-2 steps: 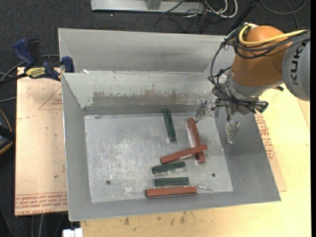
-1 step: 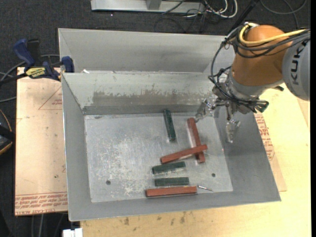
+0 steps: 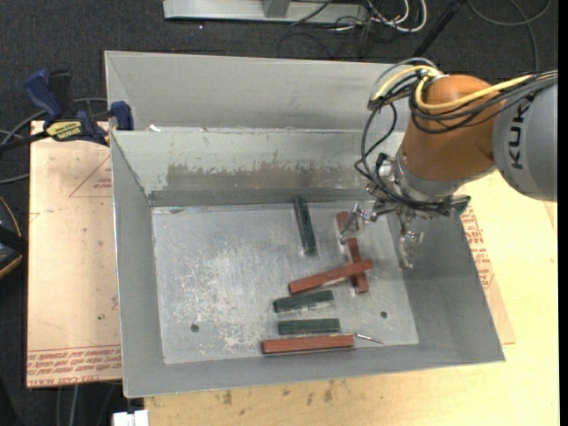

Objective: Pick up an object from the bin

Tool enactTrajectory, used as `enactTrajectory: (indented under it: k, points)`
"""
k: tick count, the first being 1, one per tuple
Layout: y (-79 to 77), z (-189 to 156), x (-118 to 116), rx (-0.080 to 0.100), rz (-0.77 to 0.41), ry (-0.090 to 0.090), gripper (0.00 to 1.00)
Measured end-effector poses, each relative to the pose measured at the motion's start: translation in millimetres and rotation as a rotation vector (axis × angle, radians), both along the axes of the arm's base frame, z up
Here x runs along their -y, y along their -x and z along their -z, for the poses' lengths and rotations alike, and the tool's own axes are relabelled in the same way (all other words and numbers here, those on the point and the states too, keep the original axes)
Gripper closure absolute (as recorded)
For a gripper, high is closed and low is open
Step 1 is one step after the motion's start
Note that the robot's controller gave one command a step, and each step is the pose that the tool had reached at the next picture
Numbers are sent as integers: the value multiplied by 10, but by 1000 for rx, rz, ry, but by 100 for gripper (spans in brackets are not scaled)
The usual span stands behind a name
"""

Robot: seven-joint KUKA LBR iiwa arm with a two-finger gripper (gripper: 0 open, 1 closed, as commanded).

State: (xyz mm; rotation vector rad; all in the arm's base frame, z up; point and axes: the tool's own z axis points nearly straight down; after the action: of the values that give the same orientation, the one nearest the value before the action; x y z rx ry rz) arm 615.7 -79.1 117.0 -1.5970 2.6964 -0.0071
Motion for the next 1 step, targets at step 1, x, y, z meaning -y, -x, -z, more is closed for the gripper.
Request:
enactTrajectory:
  k: [1]
  points:
    - [-205, 423, -74, 3, -195, -4, 100]
